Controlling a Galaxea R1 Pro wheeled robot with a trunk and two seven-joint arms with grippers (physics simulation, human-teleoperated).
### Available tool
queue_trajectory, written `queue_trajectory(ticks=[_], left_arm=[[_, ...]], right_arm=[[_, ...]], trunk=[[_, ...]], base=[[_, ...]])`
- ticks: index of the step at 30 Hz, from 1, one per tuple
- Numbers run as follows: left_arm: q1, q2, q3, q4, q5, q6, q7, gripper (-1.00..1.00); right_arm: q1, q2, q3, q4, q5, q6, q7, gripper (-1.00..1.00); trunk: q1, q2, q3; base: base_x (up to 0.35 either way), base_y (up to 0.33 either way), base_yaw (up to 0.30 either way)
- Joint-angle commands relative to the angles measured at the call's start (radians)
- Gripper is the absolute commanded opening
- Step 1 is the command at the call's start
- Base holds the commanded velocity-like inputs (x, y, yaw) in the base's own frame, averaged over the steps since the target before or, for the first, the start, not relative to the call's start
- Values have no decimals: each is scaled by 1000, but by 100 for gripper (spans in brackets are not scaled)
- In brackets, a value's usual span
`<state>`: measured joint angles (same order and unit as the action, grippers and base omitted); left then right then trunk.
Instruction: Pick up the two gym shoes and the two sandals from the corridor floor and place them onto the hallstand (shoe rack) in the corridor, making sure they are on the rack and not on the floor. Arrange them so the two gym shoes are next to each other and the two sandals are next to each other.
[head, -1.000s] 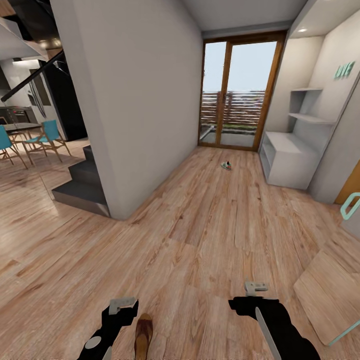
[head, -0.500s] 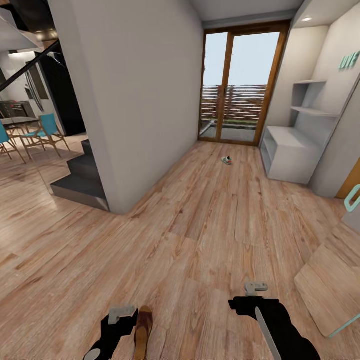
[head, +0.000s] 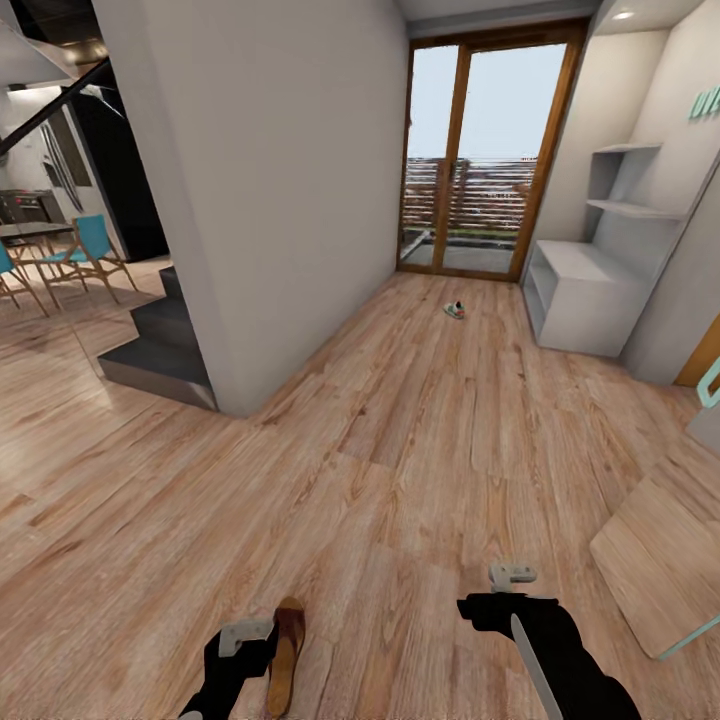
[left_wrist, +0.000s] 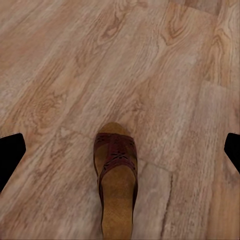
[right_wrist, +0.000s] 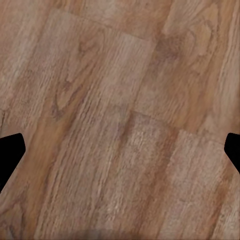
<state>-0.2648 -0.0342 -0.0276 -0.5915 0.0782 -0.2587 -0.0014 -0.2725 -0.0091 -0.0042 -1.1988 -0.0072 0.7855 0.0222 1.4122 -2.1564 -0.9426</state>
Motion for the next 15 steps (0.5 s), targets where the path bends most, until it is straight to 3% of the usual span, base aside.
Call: queue_trajectory(ticks=[1,15], left_arm=[[-1,0,-3,1,8,-3,0,100],[-2,5,0,-8,8,0,2,100]], right_arm=[[0,0,0,-1,0,5,2,100],[0,0,0,-1,0,4,2,100]], trunk=[[4,-8,-6],[57,-106,-73]], base=[[0,0,0],[0,0,0]])
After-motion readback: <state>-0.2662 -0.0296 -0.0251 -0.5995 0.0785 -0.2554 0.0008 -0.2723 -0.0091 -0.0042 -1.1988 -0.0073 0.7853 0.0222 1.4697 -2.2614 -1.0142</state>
